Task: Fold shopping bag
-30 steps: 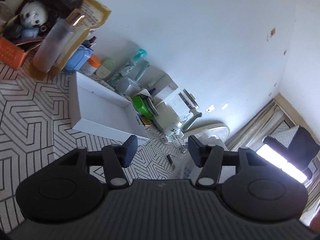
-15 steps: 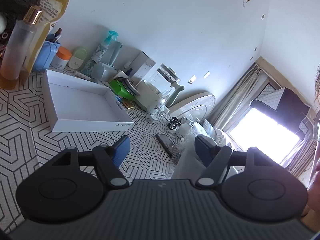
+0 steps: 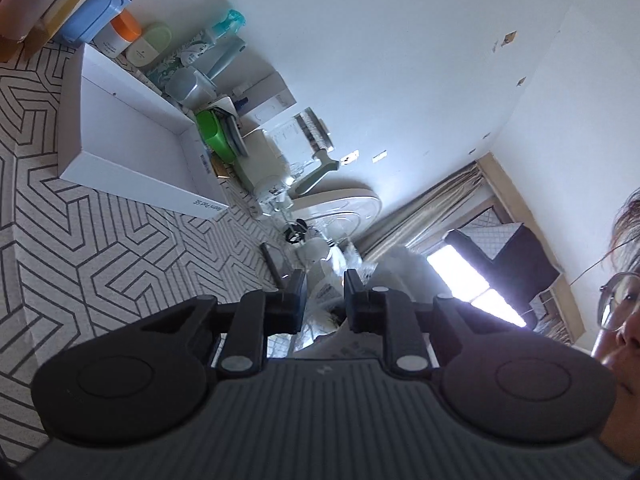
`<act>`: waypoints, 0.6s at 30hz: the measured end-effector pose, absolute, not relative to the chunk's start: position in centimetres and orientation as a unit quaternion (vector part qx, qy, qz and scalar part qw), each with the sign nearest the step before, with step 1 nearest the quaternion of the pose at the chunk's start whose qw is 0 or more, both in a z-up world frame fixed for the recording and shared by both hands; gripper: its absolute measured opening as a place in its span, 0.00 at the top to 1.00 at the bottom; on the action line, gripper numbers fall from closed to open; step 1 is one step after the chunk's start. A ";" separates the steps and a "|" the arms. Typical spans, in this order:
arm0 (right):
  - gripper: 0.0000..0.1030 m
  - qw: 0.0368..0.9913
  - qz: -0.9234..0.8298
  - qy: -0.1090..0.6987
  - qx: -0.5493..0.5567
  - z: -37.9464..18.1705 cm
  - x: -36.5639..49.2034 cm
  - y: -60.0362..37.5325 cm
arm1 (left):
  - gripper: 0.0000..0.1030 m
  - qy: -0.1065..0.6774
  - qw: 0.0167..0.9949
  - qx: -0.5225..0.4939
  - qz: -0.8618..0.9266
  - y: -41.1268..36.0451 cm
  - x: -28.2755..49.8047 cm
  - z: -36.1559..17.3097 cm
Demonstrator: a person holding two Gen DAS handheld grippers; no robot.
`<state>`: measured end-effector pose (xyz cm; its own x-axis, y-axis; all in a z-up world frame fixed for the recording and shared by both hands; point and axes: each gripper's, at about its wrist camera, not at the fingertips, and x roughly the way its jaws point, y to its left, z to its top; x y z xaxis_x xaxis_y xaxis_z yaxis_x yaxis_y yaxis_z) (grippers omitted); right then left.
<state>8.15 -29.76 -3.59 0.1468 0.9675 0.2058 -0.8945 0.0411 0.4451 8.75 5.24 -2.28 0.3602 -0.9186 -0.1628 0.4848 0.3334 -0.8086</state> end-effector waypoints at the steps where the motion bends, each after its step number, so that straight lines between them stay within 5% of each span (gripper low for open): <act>1: 0.66 0.726 0.636 0.077 0.249 -3.6 8.5 -29.9 | 0.80 0.326 0.769 -0.323 -0.445 5.2 8.8 -2.2; 5: 0.66 0.789 0.546 0.094 0.265 -3.2 9.5 -30.7 | 0.69 0.351 0.858 -0.205 -0.314 4.6 9.5 -1.5; 7: 0.66 0.829 0.486 0.101 0.256 -2.3 9.6 -31.3 | 0.51 0.356 0.885 -0.142 -0.265 3.7 9.9 -1.1; 13: 0.66 0.909 0.354 0.118 0.184 0.5 8.8 -31.0 | 0.28 0.329 0.900 -0.079 -0.275 1.1 9.3 0.9; 18: 0.66 0.951 0.284 0.110 0.053 3.0 9.8 -28.9 | 0.21 0.343 0.894 -0.042 -0.285 -2.1 10.6 1.8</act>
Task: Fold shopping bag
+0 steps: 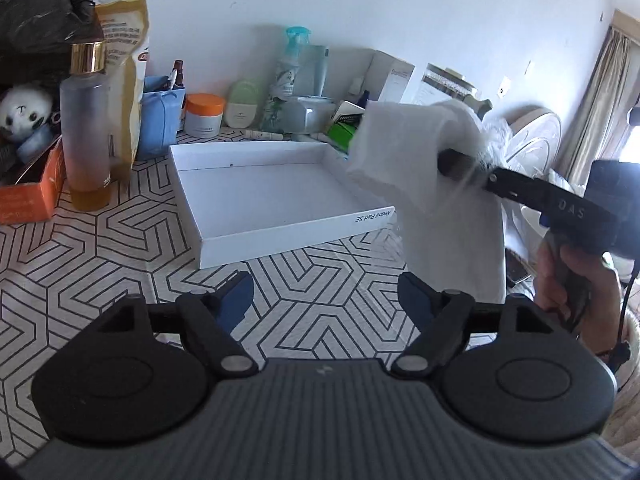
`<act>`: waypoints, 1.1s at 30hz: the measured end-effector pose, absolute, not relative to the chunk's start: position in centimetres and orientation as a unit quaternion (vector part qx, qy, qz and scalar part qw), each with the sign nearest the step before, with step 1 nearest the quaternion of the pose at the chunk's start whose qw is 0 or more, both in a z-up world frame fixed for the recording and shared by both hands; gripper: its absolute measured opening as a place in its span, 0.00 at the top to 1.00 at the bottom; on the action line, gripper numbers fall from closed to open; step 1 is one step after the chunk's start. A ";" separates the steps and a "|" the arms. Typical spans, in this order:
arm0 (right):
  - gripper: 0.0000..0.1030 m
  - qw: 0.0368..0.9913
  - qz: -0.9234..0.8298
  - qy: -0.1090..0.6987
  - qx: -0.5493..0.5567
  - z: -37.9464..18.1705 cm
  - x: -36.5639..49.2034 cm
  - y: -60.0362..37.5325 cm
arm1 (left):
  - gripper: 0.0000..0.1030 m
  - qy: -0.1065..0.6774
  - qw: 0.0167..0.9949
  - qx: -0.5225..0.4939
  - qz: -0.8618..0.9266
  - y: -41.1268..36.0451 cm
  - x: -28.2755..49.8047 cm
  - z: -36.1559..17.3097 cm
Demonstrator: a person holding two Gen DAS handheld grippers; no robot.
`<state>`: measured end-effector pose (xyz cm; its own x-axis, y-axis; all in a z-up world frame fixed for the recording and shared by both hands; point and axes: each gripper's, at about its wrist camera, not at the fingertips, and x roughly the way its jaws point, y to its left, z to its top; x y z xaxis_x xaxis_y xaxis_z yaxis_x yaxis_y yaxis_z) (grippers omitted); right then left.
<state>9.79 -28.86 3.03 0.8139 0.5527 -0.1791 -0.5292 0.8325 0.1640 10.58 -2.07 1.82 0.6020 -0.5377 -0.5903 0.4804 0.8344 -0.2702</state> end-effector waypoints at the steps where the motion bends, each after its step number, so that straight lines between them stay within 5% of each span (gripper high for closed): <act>1: 0.66 0.956 0.272 0.107 0.013 3.7 10.4 -28.2 | 0.21 0.351 0.894 -0.033 -0.276 -2.6 11.3 1.7; 7: 0.66 0.944 0.239 0.094 -0.209 6.2 15.3 -23.8 | 0.21 0.375 0.893 -0.036 -0.248 -3.8 15.8 0.8; 13: 0.66 0.889 0.253 0.080 -0.373 2.2 20.2 -18.9 | 0.21 0.367 0.910 -0.081 -0.175 -1.9 20.0 -0.1; 24: 0.65 0.859 0.339 0.121 -0.365 -3.1 24.7 -15.8 | 0.22 0.320 0.939 -0.034 -0.123 -3.8 26.5 1.1; 33: 0.54 0.849 0.347 0.162 -0.363 -4.4 25.0 -15.8 | 0.25 0.328 0.928 -0.046 -0.173 -5.9 27.7 0.3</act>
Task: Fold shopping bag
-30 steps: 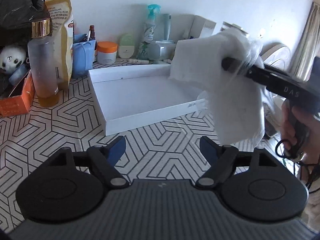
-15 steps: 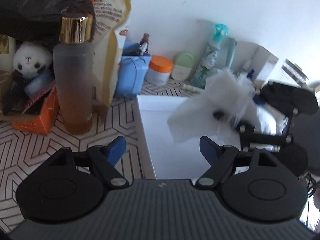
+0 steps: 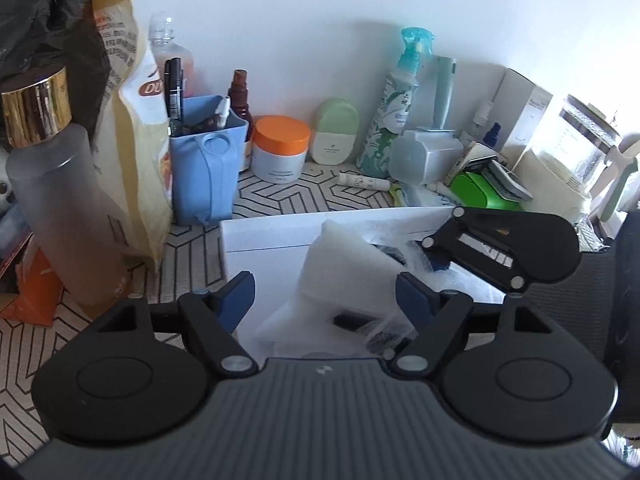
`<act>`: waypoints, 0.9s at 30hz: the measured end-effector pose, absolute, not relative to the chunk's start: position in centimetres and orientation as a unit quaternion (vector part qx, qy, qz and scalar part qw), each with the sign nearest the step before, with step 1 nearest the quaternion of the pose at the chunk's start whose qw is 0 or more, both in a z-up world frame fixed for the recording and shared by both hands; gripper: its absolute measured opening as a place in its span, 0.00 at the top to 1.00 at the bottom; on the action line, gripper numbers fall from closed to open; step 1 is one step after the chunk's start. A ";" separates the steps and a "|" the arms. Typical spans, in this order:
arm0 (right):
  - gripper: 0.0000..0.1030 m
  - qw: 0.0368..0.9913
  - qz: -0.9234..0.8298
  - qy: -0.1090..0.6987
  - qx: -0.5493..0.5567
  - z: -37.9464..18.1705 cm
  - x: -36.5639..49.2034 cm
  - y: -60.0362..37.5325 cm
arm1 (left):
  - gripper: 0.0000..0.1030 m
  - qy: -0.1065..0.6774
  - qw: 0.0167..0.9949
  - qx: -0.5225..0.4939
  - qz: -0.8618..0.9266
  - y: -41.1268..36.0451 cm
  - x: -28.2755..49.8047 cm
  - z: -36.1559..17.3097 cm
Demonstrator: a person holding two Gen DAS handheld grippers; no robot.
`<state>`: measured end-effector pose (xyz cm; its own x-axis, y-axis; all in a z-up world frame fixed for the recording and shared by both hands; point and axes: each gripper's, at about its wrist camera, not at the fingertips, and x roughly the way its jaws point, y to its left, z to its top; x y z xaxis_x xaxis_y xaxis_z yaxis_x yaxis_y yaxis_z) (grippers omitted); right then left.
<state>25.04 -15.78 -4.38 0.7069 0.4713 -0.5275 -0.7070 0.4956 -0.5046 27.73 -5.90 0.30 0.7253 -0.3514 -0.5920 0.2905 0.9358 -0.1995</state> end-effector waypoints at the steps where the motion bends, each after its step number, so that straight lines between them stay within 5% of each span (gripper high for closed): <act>1: 0.54 0.849 0.349 0.164 -0.361 -4.4 24.9 -15.6 | 0.25 0.328 0.926 -0.049 -0.181 -6.1 27.7 0.3; 11: 0.26 0.849 0.340 0.201 -0.351 -2.4 23.1 -15.8 | 0.25 0.366 0.915 -0.047 -0.163 -6.6 28.9 -2.2; 18: 0.21 0.856 0.304 0.205 -0.364 -1.3 19.3 -18.2 | 0.25 0.361 0.919 -0.027 -0.156 -7.1 28.4 -2.1; 27: 0.11 0.918 0.240 0.301 -0.091 0.6 18.1 -25.5 | 0.18 0.353 0.927 -0.007 -0.122 -7.1 26.1 0.7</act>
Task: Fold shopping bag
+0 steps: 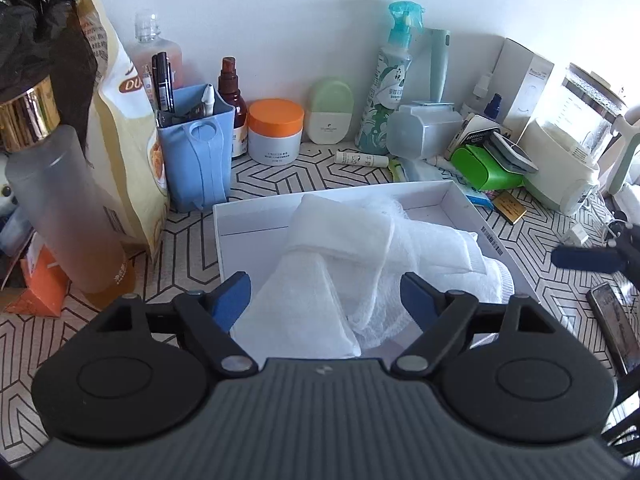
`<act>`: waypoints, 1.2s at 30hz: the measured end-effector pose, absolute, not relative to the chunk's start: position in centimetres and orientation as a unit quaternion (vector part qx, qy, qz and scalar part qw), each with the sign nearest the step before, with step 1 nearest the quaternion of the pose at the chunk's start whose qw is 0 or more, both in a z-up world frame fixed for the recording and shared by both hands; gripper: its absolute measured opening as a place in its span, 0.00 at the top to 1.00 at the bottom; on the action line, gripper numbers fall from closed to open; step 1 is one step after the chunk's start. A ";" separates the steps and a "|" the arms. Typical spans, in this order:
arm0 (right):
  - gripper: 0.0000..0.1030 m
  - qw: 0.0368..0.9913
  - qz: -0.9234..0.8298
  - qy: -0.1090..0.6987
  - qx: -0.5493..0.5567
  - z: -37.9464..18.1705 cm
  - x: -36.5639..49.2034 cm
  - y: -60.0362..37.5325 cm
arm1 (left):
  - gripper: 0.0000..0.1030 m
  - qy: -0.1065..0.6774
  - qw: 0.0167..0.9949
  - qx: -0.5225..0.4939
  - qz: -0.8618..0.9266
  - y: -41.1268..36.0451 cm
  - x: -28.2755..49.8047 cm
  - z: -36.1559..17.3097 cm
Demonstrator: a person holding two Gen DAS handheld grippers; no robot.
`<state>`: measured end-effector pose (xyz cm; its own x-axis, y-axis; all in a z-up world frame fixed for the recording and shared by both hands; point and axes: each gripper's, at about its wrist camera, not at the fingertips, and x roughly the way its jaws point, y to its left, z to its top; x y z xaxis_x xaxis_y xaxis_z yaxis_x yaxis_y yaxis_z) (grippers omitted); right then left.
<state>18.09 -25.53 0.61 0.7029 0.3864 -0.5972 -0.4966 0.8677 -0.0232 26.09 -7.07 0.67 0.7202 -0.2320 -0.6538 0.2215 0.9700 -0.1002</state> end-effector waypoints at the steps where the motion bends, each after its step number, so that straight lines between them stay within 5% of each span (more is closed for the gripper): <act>1: 0.11 0.917 0.257 0.298 -0.071 0.3 17.5 -26.1 | 0.17 0.352 0.929 -0.005 -0.111 -7.1 25.7 0.9; 7: 0.06 0.923 0.248 0.293 -0.007 -1.4 14.3 -26.6 | 0.00 0.338 0.936 0.046 -0.081 -8.2 22.4 2.2; 9: 0.00 0.926 0.238 0.294 0.011 -1.3 14.0 -26.5 | 0.00 0.341 0.937 0.049 -0.059 -8.1 21.3 2.4; 36: 0.00 0.921 0.058 0.384 0.002 -5.5 16.0 -24.6 | 0.00 0.377 0.925 0.035 -0.001 -7.7 17.1 -2.3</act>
<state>16.05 -24.62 -5.52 0.6980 0.1087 -0.7078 -0.1062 0.9932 0.0478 17.14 -7.75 -2.33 0.7152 0.0248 -0.6984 0.0275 0.9976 0.0636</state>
